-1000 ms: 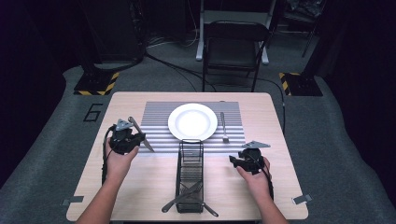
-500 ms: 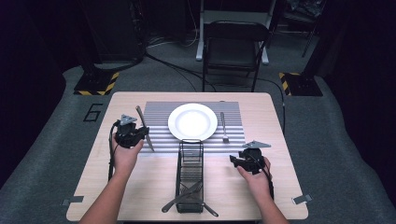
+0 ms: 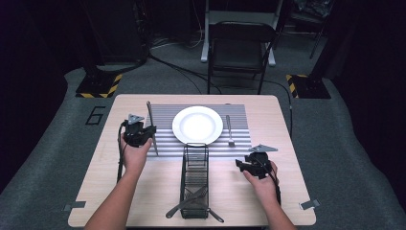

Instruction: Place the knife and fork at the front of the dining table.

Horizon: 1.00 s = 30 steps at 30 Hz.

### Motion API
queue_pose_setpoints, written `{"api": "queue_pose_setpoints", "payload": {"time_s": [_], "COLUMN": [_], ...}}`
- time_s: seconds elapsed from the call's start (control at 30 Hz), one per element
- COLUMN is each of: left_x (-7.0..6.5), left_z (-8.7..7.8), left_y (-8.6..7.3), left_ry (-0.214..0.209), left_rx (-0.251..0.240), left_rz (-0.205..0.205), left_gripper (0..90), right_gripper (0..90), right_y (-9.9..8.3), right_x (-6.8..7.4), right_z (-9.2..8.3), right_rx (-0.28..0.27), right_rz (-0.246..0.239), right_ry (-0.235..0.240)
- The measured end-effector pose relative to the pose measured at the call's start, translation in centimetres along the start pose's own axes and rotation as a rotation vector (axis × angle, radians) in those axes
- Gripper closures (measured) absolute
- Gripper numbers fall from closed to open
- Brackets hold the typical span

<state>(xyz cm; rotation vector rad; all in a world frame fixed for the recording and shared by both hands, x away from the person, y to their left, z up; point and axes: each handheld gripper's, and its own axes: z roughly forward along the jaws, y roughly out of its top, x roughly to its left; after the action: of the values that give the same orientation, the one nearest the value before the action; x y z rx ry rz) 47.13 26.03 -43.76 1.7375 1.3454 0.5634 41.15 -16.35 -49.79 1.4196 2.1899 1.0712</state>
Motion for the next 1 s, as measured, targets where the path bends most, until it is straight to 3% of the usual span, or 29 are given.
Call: {"api": "queue_pose_setpoints", "payload": {"time_s": [0.07, 0.4, 0.73, 1.0], "left_x": [0.0, -0.2, -0.3, 0.1], "left_z": [0.1, 2.3, 3.6, 3.8], "left_y": [0.0, 0.0, -0.3, 0.1], "left_ry": [0.002, 0.019, 0.051, 0.086], "left_rx": [0.004, -0.011, 0.012, -0.012], "left_rz": [0.008, -0.03, -0.035, -0.127], "left_gripper": [82.4, 82.6, 82.6, 82.6], "right_gripper": [51.1, 51.1, 51.1, 51.2], "right_y": [0.0, -0.1, -0.2, -0.2], "right_x": [0.0, -0.2, -0.5, -0.5], "right_z": [0.0, 0.0, 0.0, 0.1], "right_rx": [-0.001, -0.002, -0.006, -0.001], "right_rz": [-0.001, 0.001, 0.013, 0.011], "right_ry": [-0.001, 0.002, 0.004, 0.007]}}
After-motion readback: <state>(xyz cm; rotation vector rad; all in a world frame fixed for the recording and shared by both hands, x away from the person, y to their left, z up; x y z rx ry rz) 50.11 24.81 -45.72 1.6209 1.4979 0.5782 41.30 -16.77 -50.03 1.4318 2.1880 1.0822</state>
